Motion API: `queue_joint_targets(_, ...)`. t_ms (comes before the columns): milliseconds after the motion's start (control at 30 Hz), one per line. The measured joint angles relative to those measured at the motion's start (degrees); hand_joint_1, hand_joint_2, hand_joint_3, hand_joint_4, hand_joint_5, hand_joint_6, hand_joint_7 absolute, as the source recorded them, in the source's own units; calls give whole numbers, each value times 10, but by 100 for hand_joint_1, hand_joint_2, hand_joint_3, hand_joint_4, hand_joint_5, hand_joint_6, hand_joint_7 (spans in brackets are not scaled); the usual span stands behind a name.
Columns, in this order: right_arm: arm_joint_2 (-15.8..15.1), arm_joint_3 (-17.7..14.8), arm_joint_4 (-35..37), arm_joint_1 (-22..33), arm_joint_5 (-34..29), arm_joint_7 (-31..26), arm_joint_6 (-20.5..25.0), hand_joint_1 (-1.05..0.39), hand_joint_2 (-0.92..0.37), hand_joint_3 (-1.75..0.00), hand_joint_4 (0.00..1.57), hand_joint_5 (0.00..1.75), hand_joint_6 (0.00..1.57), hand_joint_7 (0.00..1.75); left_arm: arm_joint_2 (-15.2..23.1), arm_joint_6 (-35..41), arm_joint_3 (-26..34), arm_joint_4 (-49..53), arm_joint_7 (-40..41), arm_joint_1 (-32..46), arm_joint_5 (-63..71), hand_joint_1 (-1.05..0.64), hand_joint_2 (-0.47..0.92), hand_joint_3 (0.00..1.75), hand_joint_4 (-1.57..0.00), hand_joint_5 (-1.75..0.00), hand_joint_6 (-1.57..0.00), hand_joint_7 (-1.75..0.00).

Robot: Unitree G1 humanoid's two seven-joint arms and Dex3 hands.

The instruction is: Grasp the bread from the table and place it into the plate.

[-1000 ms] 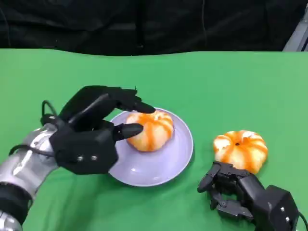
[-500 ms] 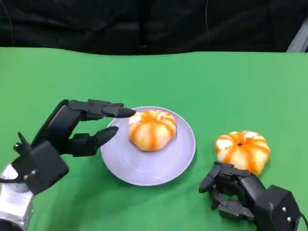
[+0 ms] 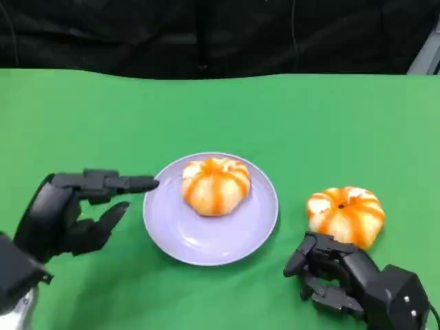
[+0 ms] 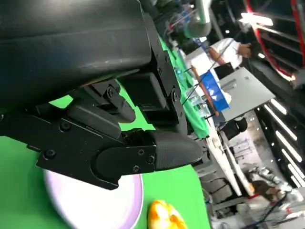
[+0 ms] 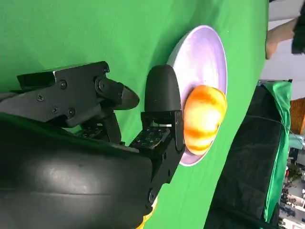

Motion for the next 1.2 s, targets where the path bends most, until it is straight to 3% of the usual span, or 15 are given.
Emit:
queue_joint_targets(233,-1,0,-2,2,0,0,0,2,-90,-61,67,172,71,136,-10,20,39,40,-77,18,-40,-68,92,54,-88,-3,-110,-1)
queue_joint_targets(533,-3,-1,-4,4,6,11,0,3,-88,-63,67,172,71,137,-26,1,64,75,-104,25,-37,-70,92,52,-87,-2,-109,0)
queue_joint_targets(567,-3,-1,-3,4,10,13,-1,3,-88,-64,67,172,71,137,-27,1,67,80,-107,29,-37,-61,88,49,-86,-2,-101,0)
queue_joint_targets(633,-3,-2,-2,4,11,14,-2,2,-88,-65,67,172,71,137,-31,5,70,86,-111,37,-37,-32,90,19,-84,-1,-81,0)
queue_joint_targets(700,-3,-1,-2,5,11,13,-2,2,-87,-65,67,171,71,138,-34,21,76,86,-116,40,-41,-4,91,8,-81,0,-72,0)
queue_joint_targets(833,-4,0,-3,6,9,8,-2,2,-87,-66,68,171,71,138,-36,42,87,86,-125,42,-50,16,92,17,-79,0,-68,0)
queue_joint_targets(933,-4,0,-4,6,10,8,-2,2,-86,-66,67,170,71,138,-37,45,88,88,-127,43,-48,21,74,58,-80,0,-68,0)
queue_joint_targets(1000,-4,0,-4,6,10,8,-2,1,-87,-67,67,171,71,138,-38,42,89,91,-125,43,-43,24,71,70,-82,-1,-69,-1)
queue_joint_targets(1167,-4,-1,-5,6,11,11,0,2,-87,-67,67,171,70,138,-39,34,97,103,-122,43,-36,27,71,79,-84,-1,-72,-2)
queue_joint_targets(1200,-4,-1,-6,6,11,11,1,2,-87,-67,67,171,70,138,-40,31,99,105,-118,43,-34,26,78,69,-88,-2,-76,-2)
